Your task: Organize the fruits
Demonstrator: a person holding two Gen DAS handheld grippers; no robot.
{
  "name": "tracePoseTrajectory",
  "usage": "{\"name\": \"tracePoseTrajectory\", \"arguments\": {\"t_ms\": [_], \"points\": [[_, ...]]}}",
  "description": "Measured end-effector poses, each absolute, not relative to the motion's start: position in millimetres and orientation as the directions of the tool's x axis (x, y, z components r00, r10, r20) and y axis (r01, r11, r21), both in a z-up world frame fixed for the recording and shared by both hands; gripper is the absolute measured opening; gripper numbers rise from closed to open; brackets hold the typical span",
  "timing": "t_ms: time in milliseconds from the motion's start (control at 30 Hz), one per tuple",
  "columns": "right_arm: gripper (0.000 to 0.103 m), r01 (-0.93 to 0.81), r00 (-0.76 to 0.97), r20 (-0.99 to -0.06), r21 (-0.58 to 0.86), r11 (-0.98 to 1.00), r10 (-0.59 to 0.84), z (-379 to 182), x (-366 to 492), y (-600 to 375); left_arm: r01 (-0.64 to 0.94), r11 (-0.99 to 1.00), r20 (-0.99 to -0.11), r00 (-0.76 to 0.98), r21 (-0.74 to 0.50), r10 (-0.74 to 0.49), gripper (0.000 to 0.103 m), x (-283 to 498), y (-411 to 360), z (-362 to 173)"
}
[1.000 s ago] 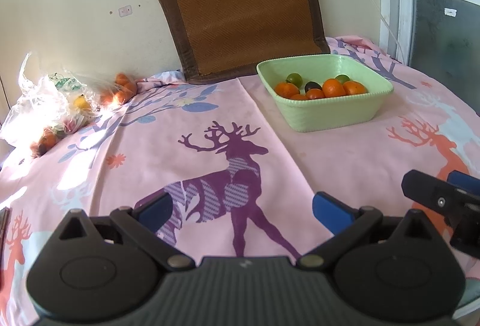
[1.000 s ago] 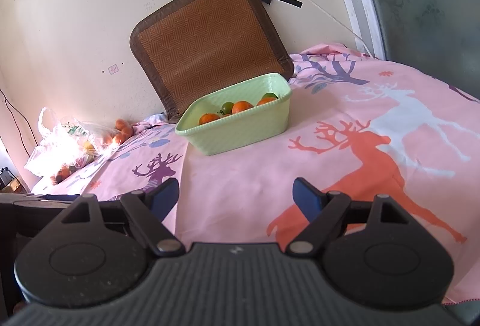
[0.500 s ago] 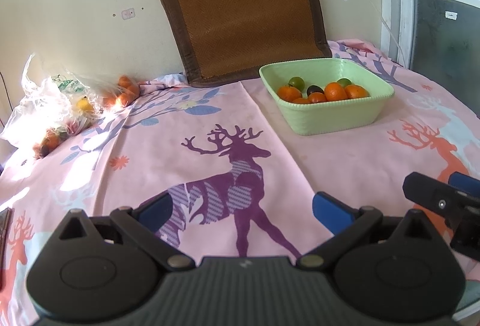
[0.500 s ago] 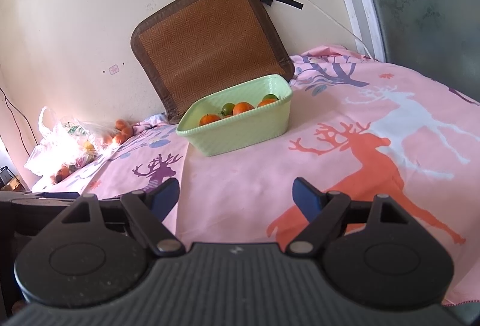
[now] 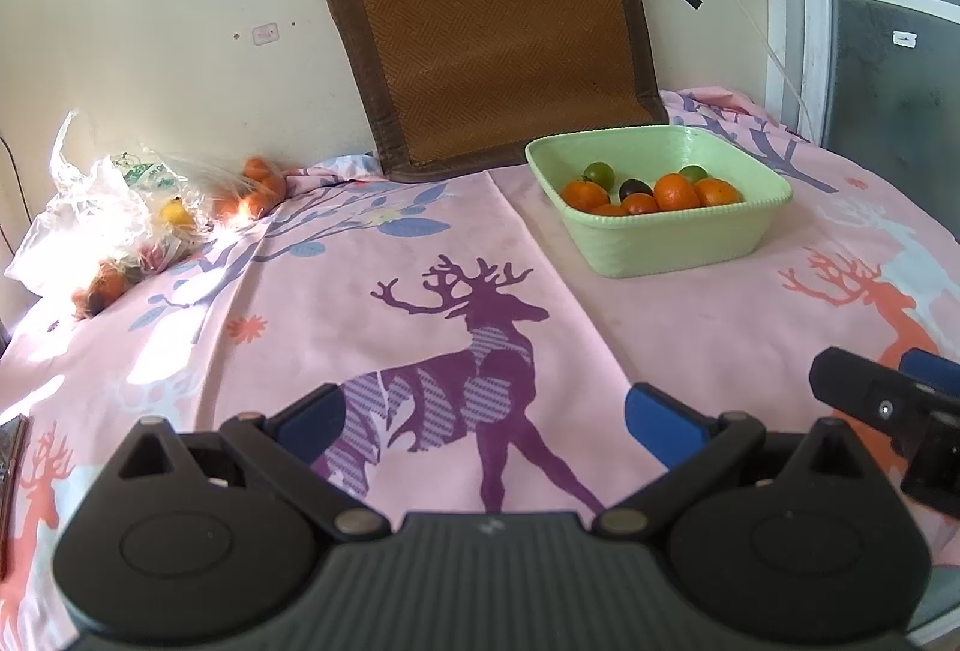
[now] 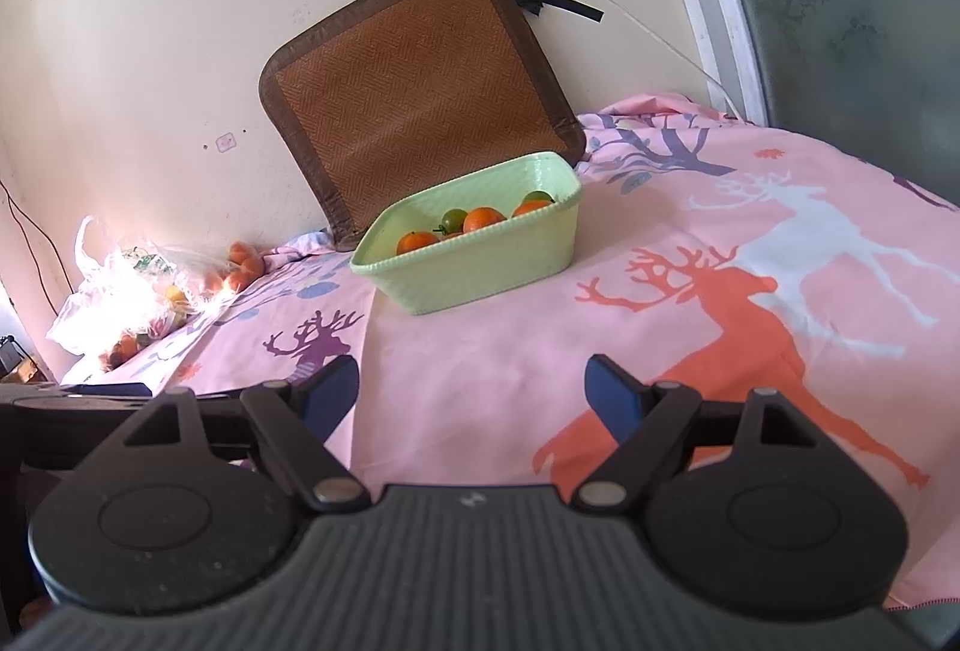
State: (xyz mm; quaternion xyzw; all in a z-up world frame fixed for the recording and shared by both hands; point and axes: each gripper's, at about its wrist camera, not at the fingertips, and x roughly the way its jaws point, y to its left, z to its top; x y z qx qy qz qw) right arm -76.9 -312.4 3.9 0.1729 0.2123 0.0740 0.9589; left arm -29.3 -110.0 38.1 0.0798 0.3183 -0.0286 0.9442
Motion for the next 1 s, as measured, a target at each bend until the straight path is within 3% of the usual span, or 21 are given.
{"name": "tracePoseTrajectory", "arguments": {"t_ms": [1000], "points": [[0.084,-0.092,0.899,-0.369,0.366,0.926,0.235,6.7,-81.6,-312.5,0.075,0.985,-0.633,0.773,0.157,0.042,0.103,-28.5,-110.0,37.4]]}}
